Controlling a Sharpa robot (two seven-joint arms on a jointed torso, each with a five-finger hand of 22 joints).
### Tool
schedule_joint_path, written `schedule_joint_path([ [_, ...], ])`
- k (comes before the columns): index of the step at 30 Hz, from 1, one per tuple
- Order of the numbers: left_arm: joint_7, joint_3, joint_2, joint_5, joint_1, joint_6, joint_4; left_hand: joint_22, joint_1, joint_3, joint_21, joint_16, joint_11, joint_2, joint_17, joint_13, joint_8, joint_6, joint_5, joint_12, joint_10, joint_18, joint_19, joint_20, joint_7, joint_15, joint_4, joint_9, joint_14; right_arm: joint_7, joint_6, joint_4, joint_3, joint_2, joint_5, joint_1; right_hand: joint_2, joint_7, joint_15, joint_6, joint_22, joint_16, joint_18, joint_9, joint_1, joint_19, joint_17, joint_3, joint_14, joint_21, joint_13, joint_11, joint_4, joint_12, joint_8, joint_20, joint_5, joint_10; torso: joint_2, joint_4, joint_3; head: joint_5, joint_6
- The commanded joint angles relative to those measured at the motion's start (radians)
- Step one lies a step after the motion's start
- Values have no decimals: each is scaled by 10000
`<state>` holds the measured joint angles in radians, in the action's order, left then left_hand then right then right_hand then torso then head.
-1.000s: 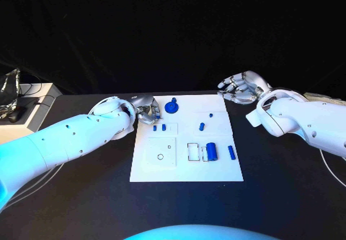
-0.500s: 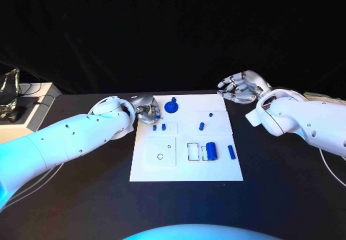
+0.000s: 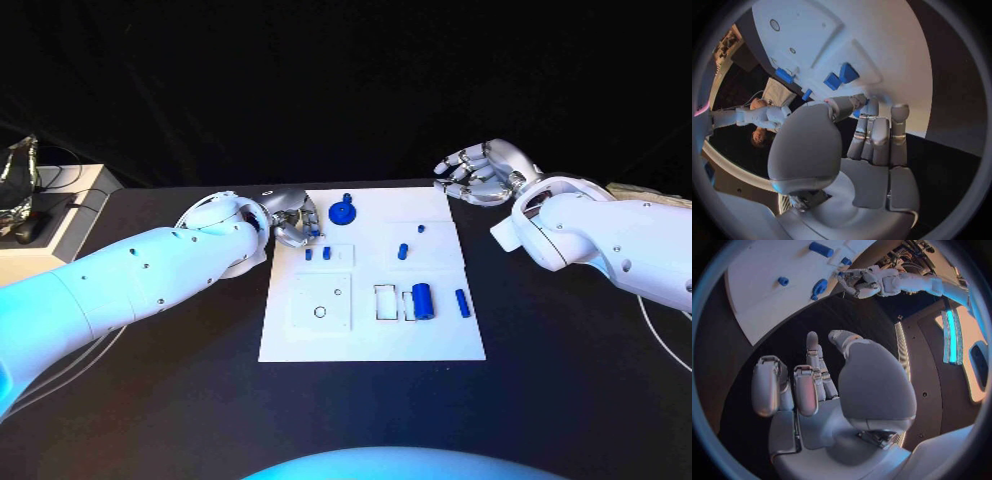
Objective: Assemble the parts on the task board
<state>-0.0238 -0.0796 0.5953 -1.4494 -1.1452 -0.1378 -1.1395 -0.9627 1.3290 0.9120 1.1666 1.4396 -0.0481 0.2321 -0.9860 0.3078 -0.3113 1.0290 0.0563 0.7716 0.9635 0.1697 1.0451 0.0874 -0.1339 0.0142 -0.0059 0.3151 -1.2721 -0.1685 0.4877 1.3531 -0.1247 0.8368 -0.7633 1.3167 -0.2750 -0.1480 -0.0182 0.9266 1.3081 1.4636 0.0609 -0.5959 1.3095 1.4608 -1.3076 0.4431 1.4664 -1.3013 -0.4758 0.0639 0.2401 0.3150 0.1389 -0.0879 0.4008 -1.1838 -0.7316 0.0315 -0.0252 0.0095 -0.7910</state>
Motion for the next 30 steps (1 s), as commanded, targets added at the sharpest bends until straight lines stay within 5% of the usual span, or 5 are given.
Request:
schedule_joint_path([
  [1,194,-3,-28,16,-7,-11,-50,2,-8,84,29,13,77,-129,15,707,-324,258,18,64,23,-100,-15,-32,219,38,-30,1020,-3,-103,-55,11,5,-5,-78,-1,-29,6,49,91,1039,40,-27,-12,-109,99,-566,8,587,23,11,-3,-19,-24,-59,-2,12,-51,-5,3,0,-5,1],
  [30,611,-4,-27,439,-10,-319,-83,139,-193,-395,-160,25,60,-384,75,749,-361,-41,-57,143,-155,-88,-167,23,178,0,166,1288,64,-105,-54,21,5,-10,-77,-1,-23,4,52,95,1038,36,-26,-24,-135,96,-558,8,585,35,38,-1,-27,-58,-76,-3,2,-70,-7,0,-3,-8,-35],
])
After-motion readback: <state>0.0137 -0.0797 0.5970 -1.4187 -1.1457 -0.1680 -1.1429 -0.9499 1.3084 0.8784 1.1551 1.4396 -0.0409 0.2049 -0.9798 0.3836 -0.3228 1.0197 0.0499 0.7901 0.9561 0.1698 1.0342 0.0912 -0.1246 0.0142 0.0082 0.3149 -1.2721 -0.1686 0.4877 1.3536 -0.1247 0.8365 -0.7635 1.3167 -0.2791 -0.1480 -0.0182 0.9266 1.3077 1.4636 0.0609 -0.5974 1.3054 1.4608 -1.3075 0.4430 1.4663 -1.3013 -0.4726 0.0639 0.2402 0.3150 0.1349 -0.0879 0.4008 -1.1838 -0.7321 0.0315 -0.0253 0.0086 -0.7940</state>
